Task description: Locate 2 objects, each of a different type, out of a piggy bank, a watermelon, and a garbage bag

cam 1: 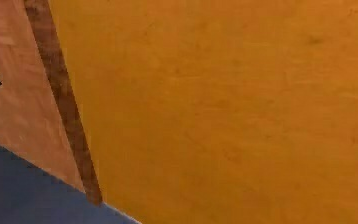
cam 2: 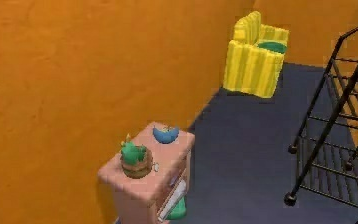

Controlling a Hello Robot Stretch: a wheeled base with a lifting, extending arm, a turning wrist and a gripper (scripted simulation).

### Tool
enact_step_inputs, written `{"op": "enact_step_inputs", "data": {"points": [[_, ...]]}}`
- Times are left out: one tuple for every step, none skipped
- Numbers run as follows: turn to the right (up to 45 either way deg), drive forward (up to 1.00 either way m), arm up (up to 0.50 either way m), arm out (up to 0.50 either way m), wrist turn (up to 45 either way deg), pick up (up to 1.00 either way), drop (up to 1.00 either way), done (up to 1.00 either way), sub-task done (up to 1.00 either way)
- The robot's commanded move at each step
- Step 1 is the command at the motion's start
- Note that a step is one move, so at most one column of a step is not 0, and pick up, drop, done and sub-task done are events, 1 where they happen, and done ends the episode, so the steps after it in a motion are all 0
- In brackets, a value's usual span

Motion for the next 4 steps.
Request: {"op": "enact_step_inputs", "data": {"points": [[-45.0,0.00,0.00,0.00,0.0,0.00,0.00,0.00,0.00],[-45.0,0.00,0.00,0.00,0.0,0.00,0.00,0.00,0.00],[-12.0,0.00,0.00,0.00,0.0,0.00,0.00,0.00,0.00],[0.0,0.60,0.00,0.00,0.0,0.00,0.00,0.00,0.00]]}}
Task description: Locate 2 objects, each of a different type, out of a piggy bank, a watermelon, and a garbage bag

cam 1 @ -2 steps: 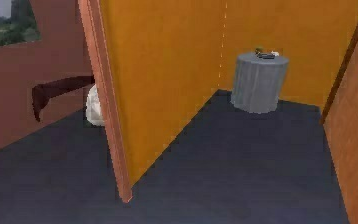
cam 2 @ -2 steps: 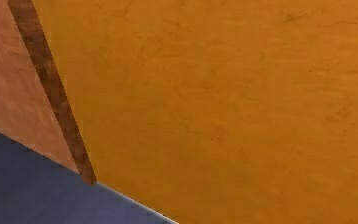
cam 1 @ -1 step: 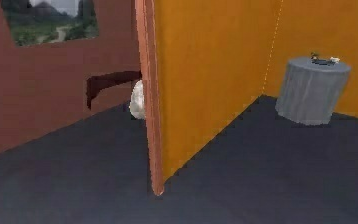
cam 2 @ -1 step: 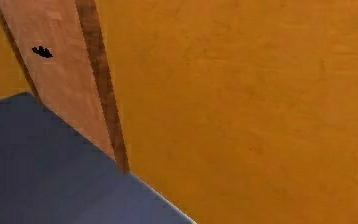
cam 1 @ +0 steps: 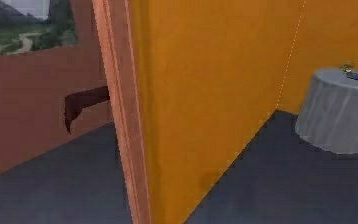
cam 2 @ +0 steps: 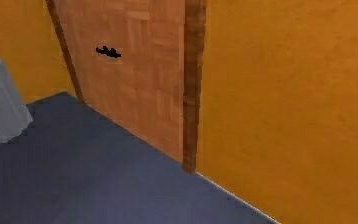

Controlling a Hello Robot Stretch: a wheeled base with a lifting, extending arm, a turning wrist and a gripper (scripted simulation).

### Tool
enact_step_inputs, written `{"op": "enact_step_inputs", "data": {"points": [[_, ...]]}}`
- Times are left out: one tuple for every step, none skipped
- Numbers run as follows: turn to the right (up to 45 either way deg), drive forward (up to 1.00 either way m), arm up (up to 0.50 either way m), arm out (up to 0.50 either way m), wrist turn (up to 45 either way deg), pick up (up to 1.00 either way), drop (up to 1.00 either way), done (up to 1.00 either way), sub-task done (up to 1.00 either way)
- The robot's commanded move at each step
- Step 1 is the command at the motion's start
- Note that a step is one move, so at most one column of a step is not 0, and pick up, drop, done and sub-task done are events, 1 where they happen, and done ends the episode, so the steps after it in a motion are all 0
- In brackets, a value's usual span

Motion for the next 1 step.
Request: {"op": "enact_step_inputs", "data": {"points": [[-36.0,0.00,0.00,0.00,0.0,0.00,0.00,0.00,0.00]]}}
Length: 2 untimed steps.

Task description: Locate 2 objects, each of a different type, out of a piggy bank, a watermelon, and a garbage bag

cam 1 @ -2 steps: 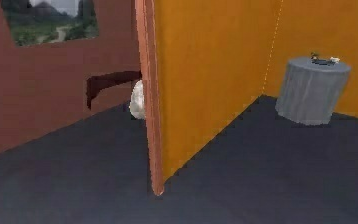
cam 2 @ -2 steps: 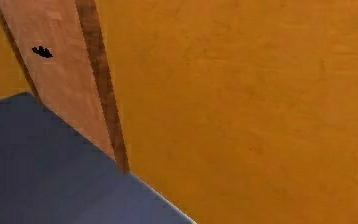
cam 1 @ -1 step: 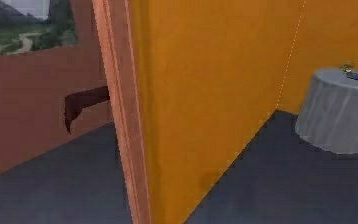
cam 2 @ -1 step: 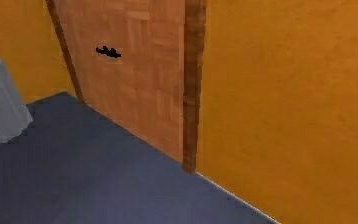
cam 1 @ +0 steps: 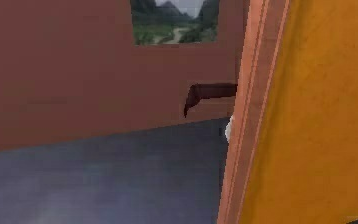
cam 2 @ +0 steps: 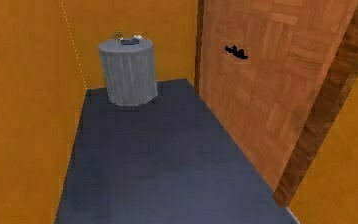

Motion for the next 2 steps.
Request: {"op": "enact_step_inputs", "data": {"points": [[-3.0,0.00,0.00,0.00,0.0,0.00,0.00,0.00,0.00],[0.0,0.65,0.00,0.00,0.0,0.00,0.00,0.00,0.00]]}}
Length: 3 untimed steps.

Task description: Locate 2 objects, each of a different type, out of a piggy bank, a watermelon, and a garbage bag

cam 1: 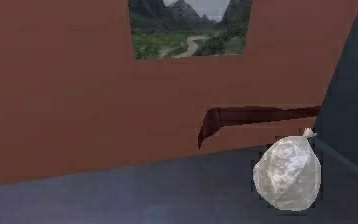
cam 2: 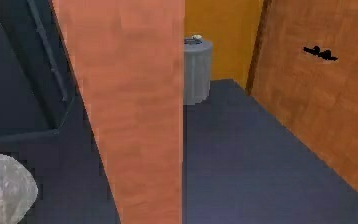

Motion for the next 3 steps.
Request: {"op": "enact_step_inputs", "data": {"points": [[18.0,0.00,0.00,0.00,0.0,0.00,0.00,0.00,0.00],[0.0,0.50,0.00,0.00,0.0,0.00,0.00,0.00,0.00],[3.0,0.00,0.00,0.00,0.0,0.00,0.00,0.00,0.00]]}}
